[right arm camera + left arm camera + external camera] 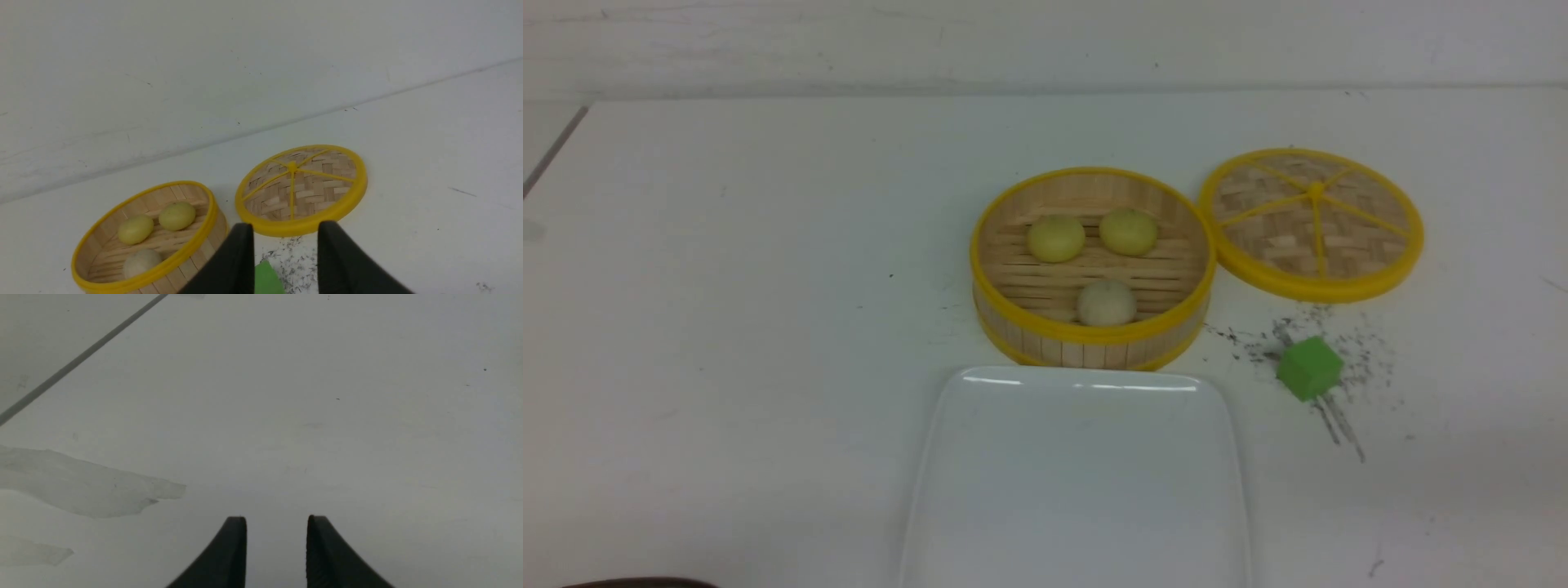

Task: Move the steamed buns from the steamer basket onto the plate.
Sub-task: Use the right arm to grab the steamed stuffed bun that is closest to it

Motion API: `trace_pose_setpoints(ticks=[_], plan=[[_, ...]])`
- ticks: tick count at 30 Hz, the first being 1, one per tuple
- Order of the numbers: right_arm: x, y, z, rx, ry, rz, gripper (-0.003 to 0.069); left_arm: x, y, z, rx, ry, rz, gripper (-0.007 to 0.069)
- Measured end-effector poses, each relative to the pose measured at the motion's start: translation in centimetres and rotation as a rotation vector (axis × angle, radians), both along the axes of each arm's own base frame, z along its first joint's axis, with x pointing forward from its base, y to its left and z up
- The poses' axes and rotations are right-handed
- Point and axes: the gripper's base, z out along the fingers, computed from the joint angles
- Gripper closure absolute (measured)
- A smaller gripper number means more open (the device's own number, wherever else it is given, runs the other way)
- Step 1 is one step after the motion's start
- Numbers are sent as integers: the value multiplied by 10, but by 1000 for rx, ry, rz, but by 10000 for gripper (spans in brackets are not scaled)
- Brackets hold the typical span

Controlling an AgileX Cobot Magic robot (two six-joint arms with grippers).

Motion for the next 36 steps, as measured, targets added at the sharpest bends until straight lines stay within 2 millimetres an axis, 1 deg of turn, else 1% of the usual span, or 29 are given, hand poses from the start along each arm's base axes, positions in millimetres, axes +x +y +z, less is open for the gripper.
trace_pose_setpoints(ticks=[11,15,19,22,23,24,25,28,30,31,36], plan=[[0,0,-1,0,9,5,417,0,1,0,20,4,2,382],[0,1,-3,-1,31,13,417,0,0,0,3,-1,1,382],[0,2,-4,0,45,21,417,1,-4,1,-120,-43,-14,382],[-1,3,-6,5,67,34,417,2,-9,2,-311,-77,-14,382],[-1,3,-6,6,69,35,417,2,-10,2,-324,-79,-14,382],[-1,4,-8,8,92,47,417,3,-12,2,-414,-88,-12,382],[-2,5,-9,8,105,53,417,3,-13,2,-464,-92,-12,382],[-2,5,-11,7,122,60,417,3,-15,2,-524,-98,-13,382],[-2,6,-11,6,129,62,417,3,-17,2,-601,-106,-11,382],[-2,6,-12,-3,131,65,417,3,-18,3,-675,-113,-8,382],[-2,6,-12,-12,135,68,417,4,-20,5,-770,-135,-7,382]])
